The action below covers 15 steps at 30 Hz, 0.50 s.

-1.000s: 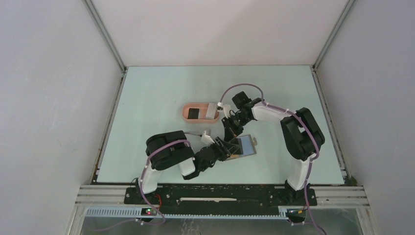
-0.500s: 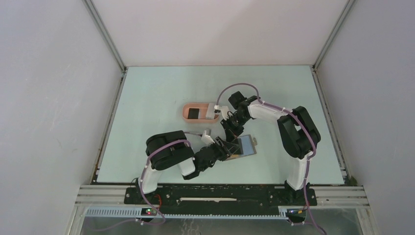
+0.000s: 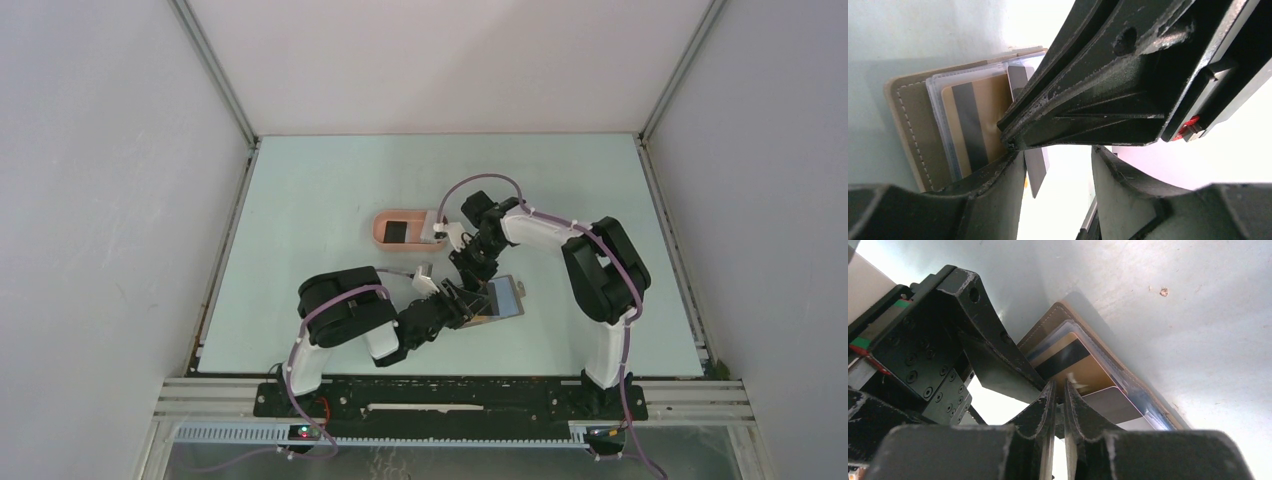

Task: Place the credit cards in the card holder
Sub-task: Insert the credit card into the card holder.

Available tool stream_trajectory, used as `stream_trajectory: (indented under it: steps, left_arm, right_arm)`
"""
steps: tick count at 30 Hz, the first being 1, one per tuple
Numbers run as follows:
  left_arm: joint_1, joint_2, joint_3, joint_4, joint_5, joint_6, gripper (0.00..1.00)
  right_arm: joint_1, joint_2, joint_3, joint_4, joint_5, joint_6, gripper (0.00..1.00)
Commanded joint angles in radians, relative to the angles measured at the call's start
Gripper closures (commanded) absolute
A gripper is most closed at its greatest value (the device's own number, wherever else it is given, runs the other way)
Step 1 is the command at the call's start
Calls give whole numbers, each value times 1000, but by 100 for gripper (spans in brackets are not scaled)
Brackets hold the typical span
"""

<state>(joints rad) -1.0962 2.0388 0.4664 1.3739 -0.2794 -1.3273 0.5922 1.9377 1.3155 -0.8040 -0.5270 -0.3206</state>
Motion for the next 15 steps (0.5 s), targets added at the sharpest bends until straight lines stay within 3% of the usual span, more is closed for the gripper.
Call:
stream_trajectory:
  steps: [1, 15]
  left_arm:
    - [10, 10, -12, 16, 4, 28, 44]
    - [16, 14, -12, 16, 11, 30, 44]
  right_arm:
    - [11, 11, 31, -38, 63, -43, 82]
    - [11, 11, 45, -99, 179, -107, 81]
